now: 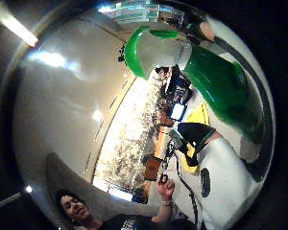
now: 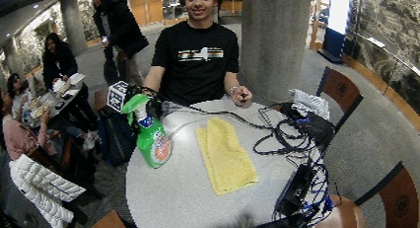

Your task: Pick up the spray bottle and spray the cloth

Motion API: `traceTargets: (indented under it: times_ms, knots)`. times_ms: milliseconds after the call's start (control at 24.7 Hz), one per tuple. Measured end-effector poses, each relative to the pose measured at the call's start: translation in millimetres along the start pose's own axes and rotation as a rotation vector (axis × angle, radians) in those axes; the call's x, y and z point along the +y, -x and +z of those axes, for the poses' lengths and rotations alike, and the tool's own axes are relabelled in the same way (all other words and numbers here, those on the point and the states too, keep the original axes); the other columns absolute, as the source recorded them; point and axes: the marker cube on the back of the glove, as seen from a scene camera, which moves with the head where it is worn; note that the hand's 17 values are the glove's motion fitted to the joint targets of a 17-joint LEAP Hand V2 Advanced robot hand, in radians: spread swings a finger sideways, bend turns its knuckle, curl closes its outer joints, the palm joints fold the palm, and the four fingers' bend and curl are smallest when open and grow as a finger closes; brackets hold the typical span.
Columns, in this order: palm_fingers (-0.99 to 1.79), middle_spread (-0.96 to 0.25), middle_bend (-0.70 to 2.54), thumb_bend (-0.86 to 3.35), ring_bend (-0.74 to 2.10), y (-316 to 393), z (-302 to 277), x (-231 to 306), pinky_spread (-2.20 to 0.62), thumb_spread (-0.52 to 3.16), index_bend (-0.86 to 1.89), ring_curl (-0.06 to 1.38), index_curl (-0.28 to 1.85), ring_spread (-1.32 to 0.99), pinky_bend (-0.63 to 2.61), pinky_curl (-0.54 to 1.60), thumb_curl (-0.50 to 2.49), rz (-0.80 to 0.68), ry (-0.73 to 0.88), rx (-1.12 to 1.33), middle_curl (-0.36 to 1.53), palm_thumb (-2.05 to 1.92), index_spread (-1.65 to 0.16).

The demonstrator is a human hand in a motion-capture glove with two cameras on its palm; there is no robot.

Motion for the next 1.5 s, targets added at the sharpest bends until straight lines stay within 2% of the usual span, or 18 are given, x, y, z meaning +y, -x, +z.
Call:
traceTargets:
  times_ms: [648, 890, 1012, 1133, 1376, 1498]
  knots:
    - [0.55, 0.06, 0.23, 0.00, 0.48, -1.5, 11.3, -4.5, 0.17, 0.96, 0.08, 0.34, 0.14, 0.02, 0.91, 0.35, 0.38, -0.026, -0.062, 0.042, 0.38, 0.89, -0.35]
    - [0.80, 0.00, 0.33, 0.05, 0.50, -1.1, 8.1, -5.2, 0.07, 0.94, 0.16, 0.34, 0.17, -0.02, 0.81, 0.32, 0.43, -0.037, -0.163, 0.020, 0.42, 1.04, -0.29]
    - [1.08, -0.04, 0.34, 0.06, 0.58, 2.2, 4.0, -4.4, -0.03, 0.90, 0.23, 0.37, 0.22, -0.06, 0.73, 0.29, 0.45, -0.057, -0.210, 0.005, 0.44, 1.09, -0.25]
    - [1.19, -0.06, 0.35, 0.05, 0.61, 6.1, 0.4, -1.3, -0.16, 0.72, 0.26, 0.40, 0.26, -0.09, 0.67, 0.29, 0.50, -0.076, -0.222, 0.000, 0.46, 1.14, -0.23]
    - [1.22, -0.08, 0.35, 0.03, 0.64, 9.5, -3.4, 2.9, -0.26, 0.55, 0.30, 0.45, 0.33, -0.12, 0.63, 0.31, 0.55, -0.076, -0.218, -0.022, 0.49, 1.18, -0.20]
    - [1.13, -0.08, 0.34, -0.01, 0.57, 6.3, -2.2, 4.7, -0.22, 0.53, 0.30, 0.45, 0.36, -0.11, 0.61, 0.32, 0.56, -0.052, -0.182, -0.013, 0.50, 1.14, -0.19]
